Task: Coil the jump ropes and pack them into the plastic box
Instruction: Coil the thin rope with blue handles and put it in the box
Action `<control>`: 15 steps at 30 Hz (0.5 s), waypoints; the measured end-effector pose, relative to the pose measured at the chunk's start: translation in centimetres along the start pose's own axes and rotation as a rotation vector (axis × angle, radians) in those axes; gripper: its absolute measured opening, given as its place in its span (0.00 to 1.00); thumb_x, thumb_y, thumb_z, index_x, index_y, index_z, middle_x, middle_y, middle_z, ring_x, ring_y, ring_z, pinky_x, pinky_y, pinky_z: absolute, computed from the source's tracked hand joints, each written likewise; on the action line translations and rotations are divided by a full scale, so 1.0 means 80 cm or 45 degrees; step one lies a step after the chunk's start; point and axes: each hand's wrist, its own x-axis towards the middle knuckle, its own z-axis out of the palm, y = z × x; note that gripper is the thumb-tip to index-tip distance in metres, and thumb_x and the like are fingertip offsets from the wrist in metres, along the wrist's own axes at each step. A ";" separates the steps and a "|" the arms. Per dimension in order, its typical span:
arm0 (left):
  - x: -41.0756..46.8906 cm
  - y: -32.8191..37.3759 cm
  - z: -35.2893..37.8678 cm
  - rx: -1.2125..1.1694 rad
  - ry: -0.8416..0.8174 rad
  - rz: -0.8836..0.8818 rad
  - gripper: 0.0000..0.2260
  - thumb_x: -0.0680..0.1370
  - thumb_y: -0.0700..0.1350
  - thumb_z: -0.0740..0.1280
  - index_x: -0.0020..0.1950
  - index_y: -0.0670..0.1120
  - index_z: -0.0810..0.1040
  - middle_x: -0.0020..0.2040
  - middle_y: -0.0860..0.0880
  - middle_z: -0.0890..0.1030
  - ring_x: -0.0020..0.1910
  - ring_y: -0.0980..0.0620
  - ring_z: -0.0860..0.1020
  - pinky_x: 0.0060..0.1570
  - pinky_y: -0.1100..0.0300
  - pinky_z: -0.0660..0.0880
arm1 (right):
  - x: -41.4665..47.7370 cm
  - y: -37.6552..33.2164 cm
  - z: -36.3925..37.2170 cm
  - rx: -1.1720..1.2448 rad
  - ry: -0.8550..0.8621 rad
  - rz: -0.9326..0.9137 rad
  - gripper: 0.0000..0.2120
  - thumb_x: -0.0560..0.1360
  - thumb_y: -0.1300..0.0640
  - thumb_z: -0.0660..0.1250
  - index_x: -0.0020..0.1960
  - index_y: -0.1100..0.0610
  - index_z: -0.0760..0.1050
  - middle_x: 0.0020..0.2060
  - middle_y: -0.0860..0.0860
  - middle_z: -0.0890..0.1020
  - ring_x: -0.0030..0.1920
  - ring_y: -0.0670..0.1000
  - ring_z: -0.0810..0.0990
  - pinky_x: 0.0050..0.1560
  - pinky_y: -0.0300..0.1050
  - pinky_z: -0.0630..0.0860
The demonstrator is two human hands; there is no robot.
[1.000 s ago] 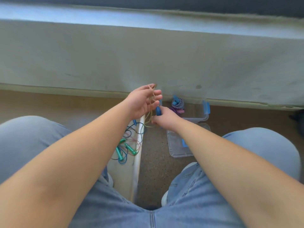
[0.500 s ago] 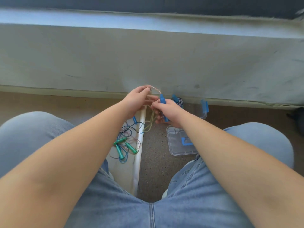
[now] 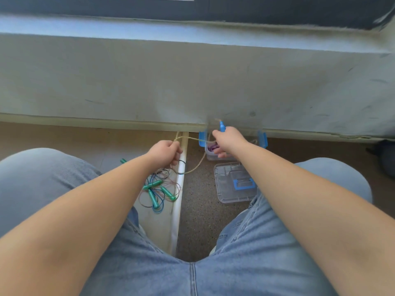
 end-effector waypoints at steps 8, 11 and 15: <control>0.006 0.061 -0.004 -0.556 -0.088 0.024 0.11 0.81 0.38 0.56 0.55 0.43 0.78 0.44 0.45 0.80 0.40 0.49 0.81 0.48 0.53 0.81 | -0.015 0.003 0.020 -0.108 -0.231 0.057 0.19 0.83 0.49 0.59 0.66 0.61 0.70 0.47 0.56 0.83 0.37 0.54 0.83 0.40 0.49 0.81; 0.010 0.066 -0.010 -0.225 0.000 0.187 0.10 0.79 0.35 0.58 0.55 0.44 0.77 0.44 0.44 0.81 0.41 0.49 0.81 0.51 0.53 0.81 | -0.011 -0.002 0.018 0.137 -0.262 0.023 0.13 0.82 0.54 0.61 0.63 0.58 0.74 0.46 0.55 0.82 0.36 0.52 0.81 0.39 0.48 0.79; 0.009 0.072 -0.011 -0.395 -0.011 0.241 0.07 0.78 0.36 0.68 0.55 0.41 0.79 0.48 0.41 0.83 0.43 0.49 0.84 0.47 0.55 0.83 | -0.011 0.000 0.026 0.078 -0.416 -0.137 0.11 0.81 0.57 0.63 0.63 0.51 0.74 0.59 0.51 0.79 0.55 0.54 0.81 0.50 0.55 0.82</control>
